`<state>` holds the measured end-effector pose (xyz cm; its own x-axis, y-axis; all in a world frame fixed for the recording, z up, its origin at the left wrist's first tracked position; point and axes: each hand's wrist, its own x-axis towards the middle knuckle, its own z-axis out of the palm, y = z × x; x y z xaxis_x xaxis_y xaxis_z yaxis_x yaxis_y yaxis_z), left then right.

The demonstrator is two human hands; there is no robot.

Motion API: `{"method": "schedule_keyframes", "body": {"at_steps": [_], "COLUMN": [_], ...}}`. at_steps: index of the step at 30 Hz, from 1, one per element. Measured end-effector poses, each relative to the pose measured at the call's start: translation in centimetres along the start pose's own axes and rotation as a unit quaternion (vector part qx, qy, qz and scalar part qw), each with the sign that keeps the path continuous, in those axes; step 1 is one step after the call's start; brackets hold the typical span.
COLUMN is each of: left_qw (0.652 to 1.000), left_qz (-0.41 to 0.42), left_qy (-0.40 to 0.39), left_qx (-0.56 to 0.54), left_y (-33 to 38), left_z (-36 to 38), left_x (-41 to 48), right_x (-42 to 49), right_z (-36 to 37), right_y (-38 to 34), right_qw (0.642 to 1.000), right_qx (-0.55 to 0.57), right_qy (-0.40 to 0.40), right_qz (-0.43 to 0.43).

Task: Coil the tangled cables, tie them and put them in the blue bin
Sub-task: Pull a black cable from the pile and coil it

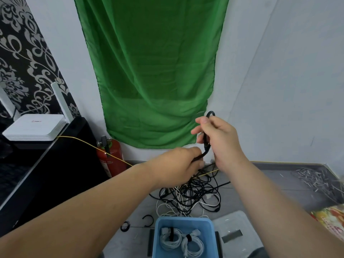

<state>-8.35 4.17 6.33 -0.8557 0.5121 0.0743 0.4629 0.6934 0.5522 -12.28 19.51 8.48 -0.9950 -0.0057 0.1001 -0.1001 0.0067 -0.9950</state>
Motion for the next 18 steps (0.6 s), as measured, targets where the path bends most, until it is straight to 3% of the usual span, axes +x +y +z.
{"method": "schedule_keyframes", "body": {"at_steps": [5, 9, 14, 18], "left_qw": [0.987, 0.974, 0.968, 0.966], "left_qz": [0.008, 0.034, 0.053, -0.017], "left_qy": [0.156, 0.221, 0.238, 0.232], "left_qx": [-0.039, -0.043, -0.061, -0.114], "left_y": [-1.8, -3.5, -4.7, -4.9], "left_z": [-3.6, -4.9, -5.3, -4.2], "left_x": [-0.2, 0.0, 0.2, 0.3], "right_x": [-0.4, -0.8, -1.3, -1.8], "right_z": [0.0, 0.9, 0.8, 1.5], "right_y": [0.1, -0.4, -1.0, -1.7], "right_qw": [0.986, 0.962, 0.964, 0.959], "right_qx": [-0.146, -0.244, -0.062, 0.096], "right_qy": [-0.079, -0.122, -0.227, -0.217], "right_qz": [0.019, 0.022, 0.123, 0.158]}}
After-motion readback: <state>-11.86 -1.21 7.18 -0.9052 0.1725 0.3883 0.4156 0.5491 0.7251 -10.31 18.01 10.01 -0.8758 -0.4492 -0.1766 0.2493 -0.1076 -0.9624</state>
